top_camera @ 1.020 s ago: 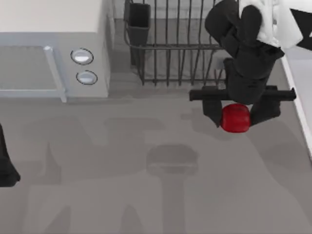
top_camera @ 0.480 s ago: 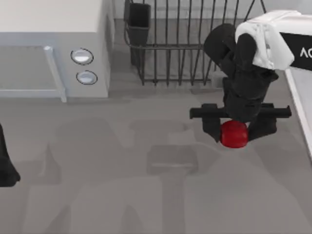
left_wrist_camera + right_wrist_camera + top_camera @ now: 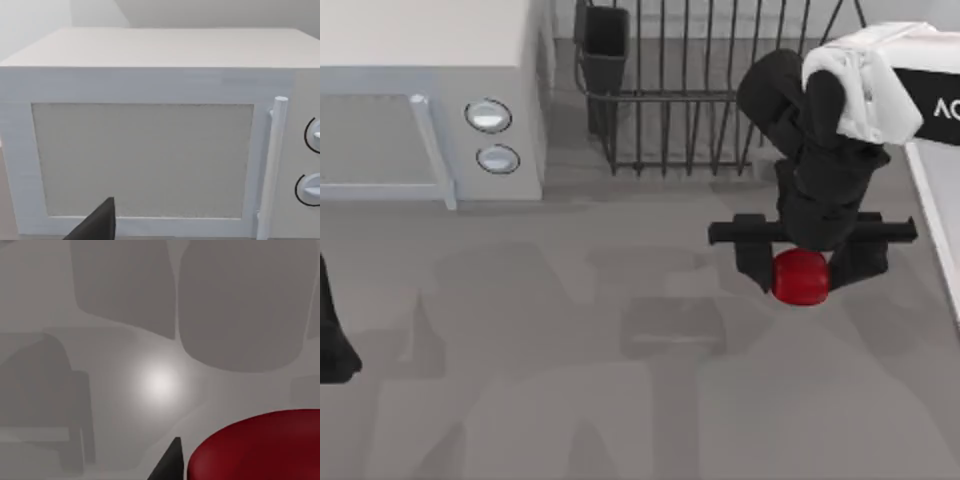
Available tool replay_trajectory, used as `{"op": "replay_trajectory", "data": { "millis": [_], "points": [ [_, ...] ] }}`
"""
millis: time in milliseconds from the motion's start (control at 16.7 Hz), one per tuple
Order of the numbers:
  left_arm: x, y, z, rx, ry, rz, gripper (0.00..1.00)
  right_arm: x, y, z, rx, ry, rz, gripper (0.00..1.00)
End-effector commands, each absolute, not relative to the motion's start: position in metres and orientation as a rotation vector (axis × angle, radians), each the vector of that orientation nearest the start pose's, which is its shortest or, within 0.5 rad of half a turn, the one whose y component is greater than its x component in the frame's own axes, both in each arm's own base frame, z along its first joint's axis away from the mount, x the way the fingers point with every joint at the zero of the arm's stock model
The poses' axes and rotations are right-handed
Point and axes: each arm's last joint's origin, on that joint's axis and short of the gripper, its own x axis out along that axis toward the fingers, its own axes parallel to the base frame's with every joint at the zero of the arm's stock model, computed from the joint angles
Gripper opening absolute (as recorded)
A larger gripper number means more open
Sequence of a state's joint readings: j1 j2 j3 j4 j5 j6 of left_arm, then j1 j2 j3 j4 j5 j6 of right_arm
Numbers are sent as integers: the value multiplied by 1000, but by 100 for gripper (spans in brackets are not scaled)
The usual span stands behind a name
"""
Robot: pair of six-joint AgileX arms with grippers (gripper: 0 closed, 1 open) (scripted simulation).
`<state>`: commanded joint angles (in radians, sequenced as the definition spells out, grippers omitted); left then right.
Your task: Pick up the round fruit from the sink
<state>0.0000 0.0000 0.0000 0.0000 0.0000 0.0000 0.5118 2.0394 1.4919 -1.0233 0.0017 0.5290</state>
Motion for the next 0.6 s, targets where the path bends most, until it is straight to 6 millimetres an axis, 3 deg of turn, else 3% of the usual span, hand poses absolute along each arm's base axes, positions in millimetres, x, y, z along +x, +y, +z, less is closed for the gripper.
{"op": "replay_trajectory", "data": {
  "millis": [240,600],
  "points": [
    [106,-1,160,0,0,0,100,334,192,160,8,1571,-8,98],
    [106,-1,160,0,0,0,100,334,192,160,8,1571,-8,100]
  ]
}}
